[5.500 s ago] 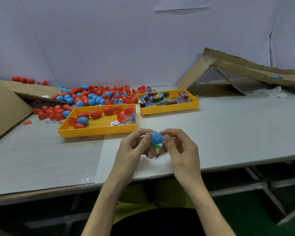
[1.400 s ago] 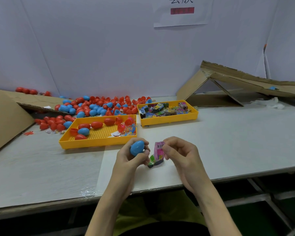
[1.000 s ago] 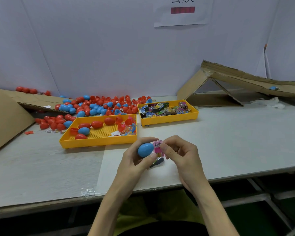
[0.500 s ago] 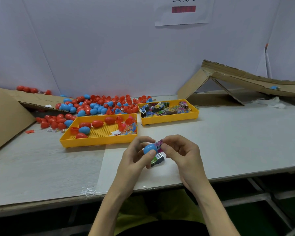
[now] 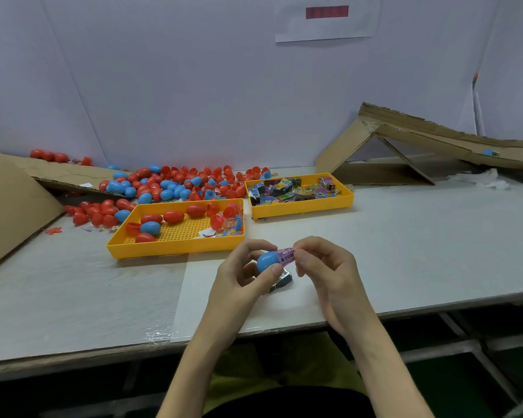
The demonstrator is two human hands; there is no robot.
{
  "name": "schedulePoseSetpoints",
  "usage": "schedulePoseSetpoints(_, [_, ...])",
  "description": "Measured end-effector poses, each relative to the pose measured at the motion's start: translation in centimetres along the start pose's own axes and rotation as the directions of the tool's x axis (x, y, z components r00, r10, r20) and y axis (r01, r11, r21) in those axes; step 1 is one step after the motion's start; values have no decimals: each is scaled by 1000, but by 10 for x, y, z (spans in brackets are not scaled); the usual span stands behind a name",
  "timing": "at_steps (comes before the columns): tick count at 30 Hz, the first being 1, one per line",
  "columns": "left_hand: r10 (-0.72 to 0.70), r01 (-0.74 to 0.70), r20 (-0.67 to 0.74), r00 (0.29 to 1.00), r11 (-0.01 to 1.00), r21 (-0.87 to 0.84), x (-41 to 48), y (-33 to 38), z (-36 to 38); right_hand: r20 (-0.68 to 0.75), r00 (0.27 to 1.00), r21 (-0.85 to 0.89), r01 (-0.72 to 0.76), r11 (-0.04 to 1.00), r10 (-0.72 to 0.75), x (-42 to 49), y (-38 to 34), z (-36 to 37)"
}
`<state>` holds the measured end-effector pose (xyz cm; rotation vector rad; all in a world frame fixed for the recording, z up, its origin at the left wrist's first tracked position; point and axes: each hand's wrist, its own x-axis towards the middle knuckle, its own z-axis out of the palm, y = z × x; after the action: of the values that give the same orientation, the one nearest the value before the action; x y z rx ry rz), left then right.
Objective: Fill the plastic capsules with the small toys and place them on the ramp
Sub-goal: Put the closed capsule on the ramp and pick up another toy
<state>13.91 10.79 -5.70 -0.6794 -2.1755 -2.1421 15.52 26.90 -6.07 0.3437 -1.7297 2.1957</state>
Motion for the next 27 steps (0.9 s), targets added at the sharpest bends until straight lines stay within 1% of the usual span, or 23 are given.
schedulePoseSetpoints(7, [0, 0, -12, 1000, 1000, 10, -1, 2, 0, 22, 999, 17, -29, 999, 28, 0, -2, 0])
schedulePoseSetpoints(14, [9, -9, -8, 1000, 1000, 19, -1, 2, -1, 64, 998, 4, -18, 1000, 18, 0, -3, 0])
schedulePoseSetpoints(18, [12, -12, -23, 1000, 1000, 15, -1, 2, -1, 82, 997, -27, 12, 1000, -10, 0, -2, 0])
schedulePoseSetpoints(27, [38, -39, -28, 999, 999, -29, -1, 2, 0, 9, 998, -98, 62, 993, -61, -1, 1, 2])
